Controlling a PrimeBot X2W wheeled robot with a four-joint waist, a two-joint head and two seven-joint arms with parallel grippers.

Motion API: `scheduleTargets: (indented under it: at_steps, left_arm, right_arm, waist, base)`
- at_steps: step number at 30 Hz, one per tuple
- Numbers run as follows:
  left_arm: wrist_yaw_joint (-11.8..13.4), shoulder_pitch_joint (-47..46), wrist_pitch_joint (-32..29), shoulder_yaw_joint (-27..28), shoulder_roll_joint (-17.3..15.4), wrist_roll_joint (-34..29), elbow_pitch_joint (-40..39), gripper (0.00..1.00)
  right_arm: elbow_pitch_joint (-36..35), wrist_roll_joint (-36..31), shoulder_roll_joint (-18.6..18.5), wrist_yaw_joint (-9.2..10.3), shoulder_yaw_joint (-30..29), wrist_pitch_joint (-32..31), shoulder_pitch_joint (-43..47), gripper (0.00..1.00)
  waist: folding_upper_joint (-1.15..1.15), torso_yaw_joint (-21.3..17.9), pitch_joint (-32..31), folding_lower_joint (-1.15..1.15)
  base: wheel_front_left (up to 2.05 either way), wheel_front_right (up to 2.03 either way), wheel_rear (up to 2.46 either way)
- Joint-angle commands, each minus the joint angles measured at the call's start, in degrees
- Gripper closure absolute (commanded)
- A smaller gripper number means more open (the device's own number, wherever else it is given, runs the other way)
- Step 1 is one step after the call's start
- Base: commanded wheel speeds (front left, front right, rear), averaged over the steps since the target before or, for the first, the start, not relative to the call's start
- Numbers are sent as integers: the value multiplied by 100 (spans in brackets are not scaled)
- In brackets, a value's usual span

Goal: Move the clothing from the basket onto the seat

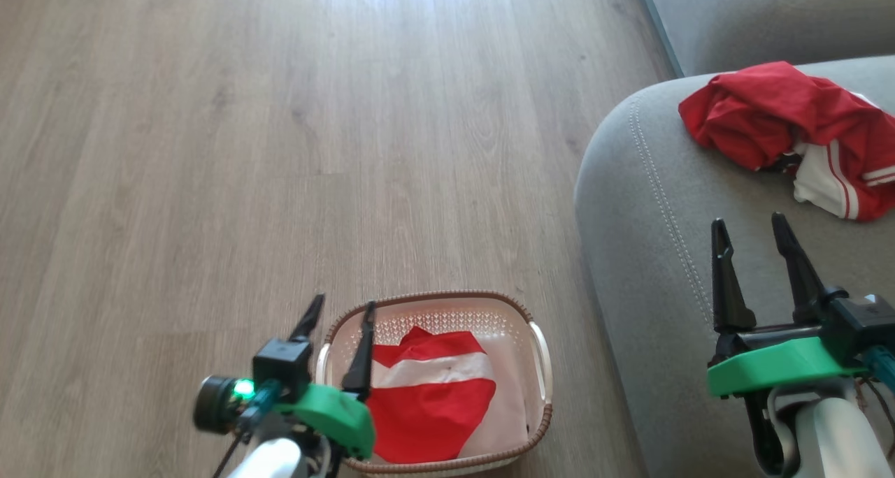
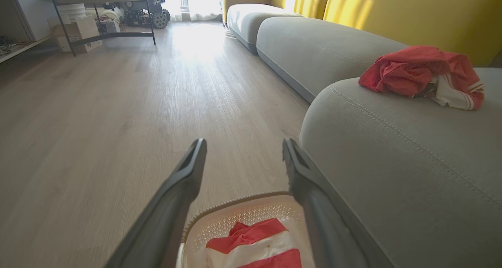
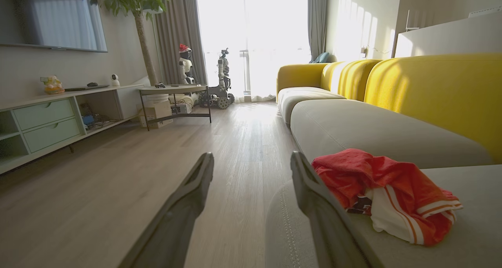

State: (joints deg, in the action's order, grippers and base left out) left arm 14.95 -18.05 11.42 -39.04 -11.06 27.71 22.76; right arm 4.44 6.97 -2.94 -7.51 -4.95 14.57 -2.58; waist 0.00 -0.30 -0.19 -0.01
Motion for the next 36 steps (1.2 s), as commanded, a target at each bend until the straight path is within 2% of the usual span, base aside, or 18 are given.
scheduleTargets:
  at_steps: [1, 13, 19, 26, 36]
  left_arm:
    - [98, -77, 94, 312, -187, 40, -241, 0]
    - [649, 738, 268, 951, -637, 240, -873, 0]
    - [856, 1162, 318, 1209, -758, 284, -1246, 0]
    - [938, 1387, 337, 1292, -808, 240, -1498, 0]
    - [929, 1497, 348, 1365, -798, 235, -1511, 0]
  right_arm:
    - [-137, -27, 6, 2, 164, -19, -112, 0]
    - [193, 147, 6, 2, 344, -116, 23, 0]
    - [432, 221, 6, 2, 414, -92, 52, 0]
    - [682, 299, 6, 2, 494, -53, 57, 0]
    - [916, 374, 6, 2, 610, -3, 10, 0]
  waist:
    - [0, 53, -38, 1]
    - [0, 205, -111, 1]
    - [0, 283, -143, 1]
    - [0, 347, -167, 1]
    - [0, 360, -152, 1]
  base:
    - [0, 0, 0]
    - [0, 0, 0]
    - [0, 0, 0]
    - [0, 0, 0]
    - [0, 0, 0]
